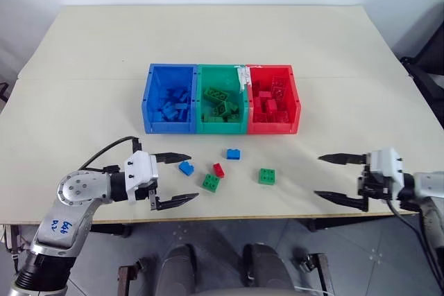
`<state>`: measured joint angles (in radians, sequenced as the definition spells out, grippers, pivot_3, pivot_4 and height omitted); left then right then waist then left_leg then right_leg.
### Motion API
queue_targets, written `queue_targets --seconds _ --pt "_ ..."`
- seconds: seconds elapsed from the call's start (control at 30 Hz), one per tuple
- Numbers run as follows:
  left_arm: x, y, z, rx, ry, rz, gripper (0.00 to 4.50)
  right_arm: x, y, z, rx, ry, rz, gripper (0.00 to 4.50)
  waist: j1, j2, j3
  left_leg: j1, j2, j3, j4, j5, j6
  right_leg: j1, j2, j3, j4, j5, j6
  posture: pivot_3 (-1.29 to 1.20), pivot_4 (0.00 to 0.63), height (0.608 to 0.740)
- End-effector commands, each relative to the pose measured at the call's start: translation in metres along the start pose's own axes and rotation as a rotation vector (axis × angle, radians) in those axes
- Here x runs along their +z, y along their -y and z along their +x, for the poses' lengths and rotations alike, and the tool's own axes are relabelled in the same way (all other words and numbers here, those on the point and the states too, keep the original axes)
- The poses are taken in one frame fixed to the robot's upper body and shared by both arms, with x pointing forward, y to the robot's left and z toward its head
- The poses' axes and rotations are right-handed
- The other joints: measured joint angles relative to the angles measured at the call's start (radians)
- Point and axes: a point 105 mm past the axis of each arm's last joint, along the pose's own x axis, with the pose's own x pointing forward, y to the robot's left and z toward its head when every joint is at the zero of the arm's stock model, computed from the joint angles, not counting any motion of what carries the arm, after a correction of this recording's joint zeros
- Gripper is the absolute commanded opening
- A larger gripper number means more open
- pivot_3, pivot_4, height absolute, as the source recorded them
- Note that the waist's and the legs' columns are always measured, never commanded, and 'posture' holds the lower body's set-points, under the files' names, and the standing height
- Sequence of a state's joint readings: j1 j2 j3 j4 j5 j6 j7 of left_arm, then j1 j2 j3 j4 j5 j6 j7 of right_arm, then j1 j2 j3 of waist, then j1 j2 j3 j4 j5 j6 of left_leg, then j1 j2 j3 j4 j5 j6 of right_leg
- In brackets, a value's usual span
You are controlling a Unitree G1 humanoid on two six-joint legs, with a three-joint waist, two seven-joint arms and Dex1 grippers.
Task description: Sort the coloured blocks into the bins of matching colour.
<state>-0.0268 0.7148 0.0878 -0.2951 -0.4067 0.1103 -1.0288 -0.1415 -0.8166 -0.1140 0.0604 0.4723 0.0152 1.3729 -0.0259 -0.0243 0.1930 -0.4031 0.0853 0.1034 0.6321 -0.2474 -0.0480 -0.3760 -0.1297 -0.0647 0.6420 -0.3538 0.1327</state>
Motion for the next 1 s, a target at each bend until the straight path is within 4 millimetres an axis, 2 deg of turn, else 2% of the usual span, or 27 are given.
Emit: queue_targets --seconds 0.03,0.1,0.27,0.37,0.6,0.63,0.73,0.87,0.93,1.0 --pt "-0.003 -0.003 -0.020 0.048 -0.014 -0.002 4.49 0.008 -0.002 0.027 0.070 -0.017 0.004 4.50 0.000 0.000 0.000 0.000 0.000 0.000 0.000 0.000 0.000 0.000 0.000 0.000 0.000 0.000 0.000 0.00 0.150 0.740" --pt "-0.007 -0.001 -0.027 0.062 -0.034 -0.012 4.49 0.006 -0.001 0.040 0.089 -0.036 -0.008 4.50 0.000 0.000 0.000 0.000 0.000 0.000 0.000 0.000 0.000 -0.001 0.000 0.000 0.000 0.000 0.000 0.00 0.150 0.740" --pt "-0.015 0.006 -0.038 0.096 -0.047 -0.052 4.49 -0.007 -0.002 0.057 0.164 -0.090 -0.010 4.50 0.004 0.000 0.000 -0.002 0.000 0.000 0.000 -0.001 0.000 -0.001 0.000 -0.001 -0.001 0.000 0.000 0.00 0.150 0.740" --pt "-0.022 0.009 -0.042 0.114 -0.060 -0.076 4.50 -0.009 -0.006 0.068 0.193 -0.064 0.025 3.93 0.003 0.000 0.000 -0.002 0.000 0.000 -0.001 -0.001 0.000 -0.001 0.000 -0.001 -0.002 0.000 0.000 0.00 0.150 0.740" --pt "-0.023 0.009 -0.044 0.156 -0.050 -0.079 4.50 -0.008 -0.011 0.083 0.190 -0.043 0.042 1.56 0.000 0.000 0.000 -0.002 0.000 0.000 0.000 -0.001 0.000 -0.001 0.000 -0.001 -0.001 0.000 0.000 0.00 0.150 0.740" --pt "-0.023 0.009 -0.044 0.161 -0.043 -0.080 4.50 -0.006 -0.010 0.084 0.179 -0.034 0.045 1.49 0.000 0.000 0.000 -0.002 0.000 0.000 0.000 -0.001 0.000 -0.001 0.000 -0.001 -0.001 0.000 0.000 0.00 0.150 0.740" --pt "-0.021 0.010 -0.047 0.191 -0.017 -0.086 4.50 0.010 -0.006 0.088 0.152 0.024 0.064 1.49 -0.002 0.000 0.000 -0.002 0.000 0.000 -0.001 -0.001 0.000 -0.001 0.000 -0.001 -0.001 0.000 0.000 0.00 0.150 0.740" --pt "-0.021 0.007 -0.055 0.296 0.004 -0.116 4.50 0.047 0.004 0.099 0.111 0.134 0.073 1.49 -0.006 0.000 0.000 -0.002 0.001 0.000 -0.001 -0.002 0.001 -0.003 0.000 -0.001 0.001 0.000 0.000 0.00 0.150 0.740" --pt "-0.020 0.004 -0.060 0.357 0.013 -0.123 4.50 0.068 0.013 0.108 0.070 0.199 0.083 1.49 -0.007 0.000 0.000 -0.002 0.001 0.000 -0.001 -0.003 0.002 -0.003 0.000 -0.001 0.002 0.000 0.000 0.00 0.150 0.740" --pt "-0.023 0.006 -0.065 0.423 0.015 -0.138 4.50 0.092 0.037 0.125 -0.044 0.233 0.066 1.49 -0.006 0.000 0.000 -0.002 0.002 0.000 -0.001 -0.003 0.003 -0.003 0.000 -0.001 0.002 0.000 -0.001 0.00 0.150 0.740"
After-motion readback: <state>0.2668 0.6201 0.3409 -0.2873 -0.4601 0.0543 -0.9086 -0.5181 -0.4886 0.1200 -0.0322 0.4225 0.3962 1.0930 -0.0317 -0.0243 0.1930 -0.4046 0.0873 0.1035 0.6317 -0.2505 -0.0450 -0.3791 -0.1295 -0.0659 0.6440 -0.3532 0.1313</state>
